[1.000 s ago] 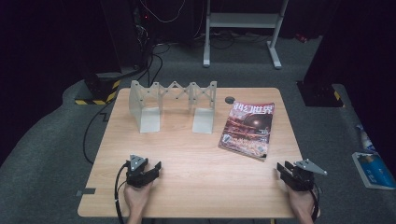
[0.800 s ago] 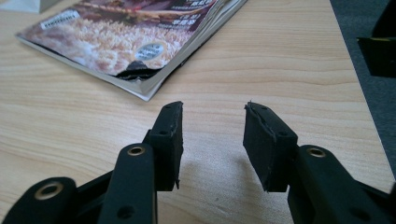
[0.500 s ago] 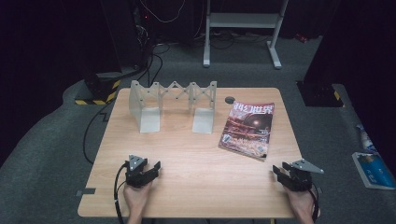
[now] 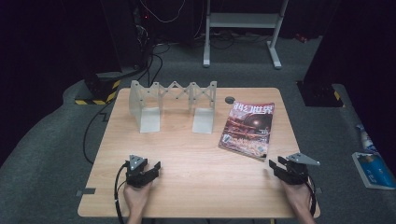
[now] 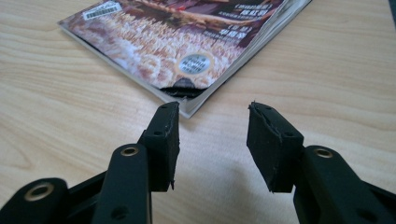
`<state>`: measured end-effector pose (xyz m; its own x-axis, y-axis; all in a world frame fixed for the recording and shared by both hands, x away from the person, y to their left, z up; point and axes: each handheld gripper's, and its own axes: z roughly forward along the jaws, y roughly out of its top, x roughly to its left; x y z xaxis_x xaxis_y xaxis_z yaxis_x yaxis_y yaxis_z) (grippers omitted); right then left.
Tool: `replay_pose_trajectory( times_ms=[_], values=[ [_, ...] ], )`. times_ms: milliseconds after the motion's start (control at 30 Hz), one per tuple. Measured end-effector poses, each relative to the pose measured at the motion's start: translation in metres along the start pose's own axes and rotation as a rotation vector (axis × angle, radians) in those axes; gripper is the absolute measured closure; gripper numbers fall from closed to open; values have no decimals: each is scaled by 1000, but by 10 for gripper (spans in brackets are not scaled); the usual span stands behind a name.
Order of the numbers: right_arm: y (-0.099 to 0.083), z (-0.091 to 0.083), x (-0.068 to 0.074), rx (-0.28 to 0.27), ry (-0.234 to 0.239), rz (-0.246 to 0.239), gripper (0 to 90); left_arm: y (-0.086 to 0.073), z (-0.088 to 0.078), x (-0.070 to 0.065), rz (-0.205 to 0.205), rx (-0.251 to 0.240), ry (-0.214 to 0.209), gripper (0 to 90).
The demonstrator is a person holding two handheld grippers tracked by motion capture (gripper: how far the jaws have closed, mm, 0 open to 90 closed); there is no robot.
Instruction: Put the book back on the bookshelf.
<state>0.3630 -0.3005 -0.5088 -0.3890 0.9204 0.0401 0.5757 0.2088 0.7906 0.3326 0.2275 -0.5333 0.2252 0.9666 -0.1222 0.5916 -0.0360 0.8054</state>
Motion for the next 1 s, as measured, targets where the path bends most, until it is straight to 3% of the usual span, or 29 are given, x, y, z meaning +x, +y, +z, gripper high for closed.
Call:
replay_pose_trajectory(
  times_ms=[333, 600, 1000],
  values=[
    [19, 7, -2, -10, -18, 16, 518, 0, 0, 0, 5, 3, -3, 391],
    [34, 19, -1, 22, -36, -15, 531, 0, 0, 0, 6, 5, -5, 390],
    [54, 38, -6, 46, -69, 21, 519, 0, 0, 0, 8, 4, -4, 388]
  ],
)
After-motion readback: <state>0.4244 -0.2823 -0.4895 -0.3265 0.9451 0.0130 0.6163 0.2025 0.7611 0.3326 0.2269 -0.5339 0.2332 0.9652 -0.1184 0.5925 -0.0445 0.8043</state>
